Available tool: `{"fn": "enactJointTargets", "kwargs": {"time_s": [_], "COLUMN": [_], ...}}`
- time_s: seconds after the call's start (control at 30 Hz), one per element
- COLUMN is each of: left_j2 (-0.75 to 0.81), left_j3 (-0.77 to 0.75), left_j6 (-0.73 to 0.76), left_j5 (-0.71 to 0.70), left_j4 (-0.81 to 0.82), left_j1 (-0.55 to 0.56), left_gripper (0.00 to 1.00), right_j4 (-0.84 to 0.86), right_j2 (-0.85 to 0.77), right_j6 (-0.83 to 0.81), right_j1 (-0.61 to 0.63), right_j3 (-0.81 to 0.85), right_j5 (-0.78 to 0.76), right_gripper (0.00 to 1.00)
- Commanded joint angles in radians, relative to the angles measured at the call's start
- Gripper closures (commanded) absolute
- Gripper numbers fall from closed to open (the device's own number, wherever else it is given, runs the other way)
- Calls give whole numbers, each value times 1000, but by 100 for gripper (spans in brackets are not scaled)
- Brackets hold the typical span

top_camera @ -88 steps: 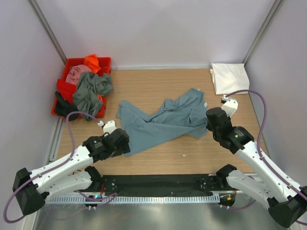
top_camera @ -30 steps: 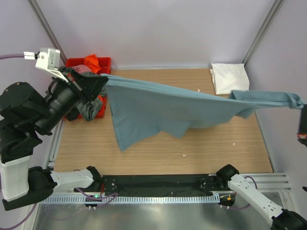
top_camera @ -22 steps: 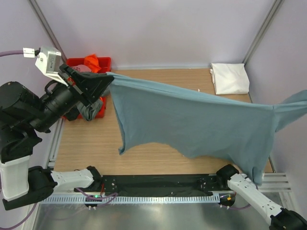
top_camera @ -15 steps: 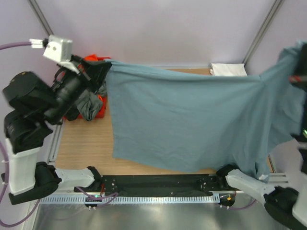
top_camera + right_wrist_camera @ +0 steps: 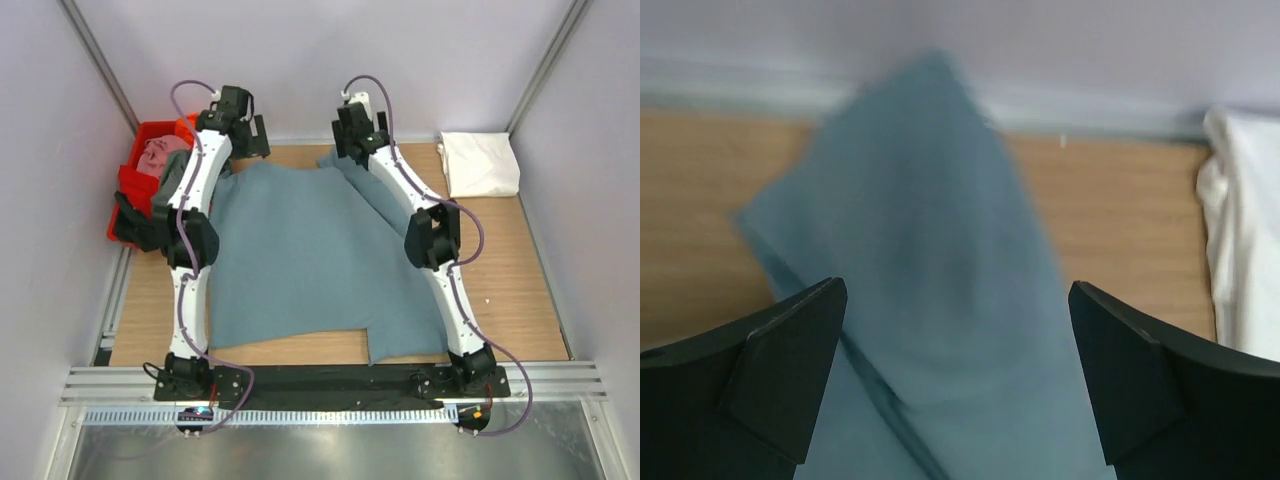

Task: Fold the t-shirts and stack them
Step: Flatten the tshirt out

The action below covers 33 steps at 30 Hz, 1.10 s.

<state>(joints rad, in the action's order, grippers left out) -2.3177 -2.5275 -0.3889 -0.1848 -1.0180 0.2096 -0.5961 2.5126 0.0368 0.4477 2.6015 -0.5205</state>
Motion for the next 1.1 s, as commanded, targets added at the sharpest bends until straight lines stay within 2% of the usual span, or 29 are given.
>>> {"fn": "enactJointTargets", "kwargs": {"time_s": [0.0, 0.07, 0.17, 0.23, 0.33, 0.37, 0.43, 0.47, 0.57, 0.7, 0.73, 0.8, 0.9, 1.07], "left_j2": [226, 320, 377, 440, 578, 624, 735, 766, 866, 914, 932, 948, 968, 975], "left_j3": [80, 210, 274, 318, 540, 690, 838, 963, 1172, 1326, 1381, 1429, 1501, 1567], "left_j6": [-34, -30, -19, -10, -10, -28, -63, -82, -148, -221, -232, -261, -278, -300], "left_j5": [65, 73, 67, 64, 6, -5, 2, 8, 25, -1, 1, -4, -15, -42], "left_j4": [19, 68, 58, 30, 76, 102, 183, 200, 285, 321, 337, 352, 368, 369], "left_j1": [28, 34, 54, 89, 140, 166, 185, 185, 197, 215, 224, 235, 252, 263], "left_gripper": [0, 0, 0, 0, 0, 0, 0, 0, 0, 0, 1, 2, 2, 2], "right_j4": [173, 205, 139, 128, 214, 244, 286, 282, 248, 197, 187, 177, 168, 197], "right_j2": [-321, -423, -498, -553, -670, -702, -692, -672, -562, -391, -326, -252, -135, -9], "right_j6": [20, 57, 95, 136, 182, 189, 209, 210, 224, 265, 297, 330, 368, 417], "right_j1": [-10, -20, -21, -21, -23, -24, -29, -30, -37, -78, -104, -133, -178, -242], "right_j3": [-237, -332, -394, -501, -725, -777, -843, -836, -767, -599, -533, -468, -376, -354], "right_j5": [-49, -67, -90, -60, 31, 68, 149, 231, 365, 506, 593, 655, 697, 738], "right_gripper": [0, 0, 0, 0, 1, 0, 0, 0, 1, 6, 9, 14, 14, 16]}}
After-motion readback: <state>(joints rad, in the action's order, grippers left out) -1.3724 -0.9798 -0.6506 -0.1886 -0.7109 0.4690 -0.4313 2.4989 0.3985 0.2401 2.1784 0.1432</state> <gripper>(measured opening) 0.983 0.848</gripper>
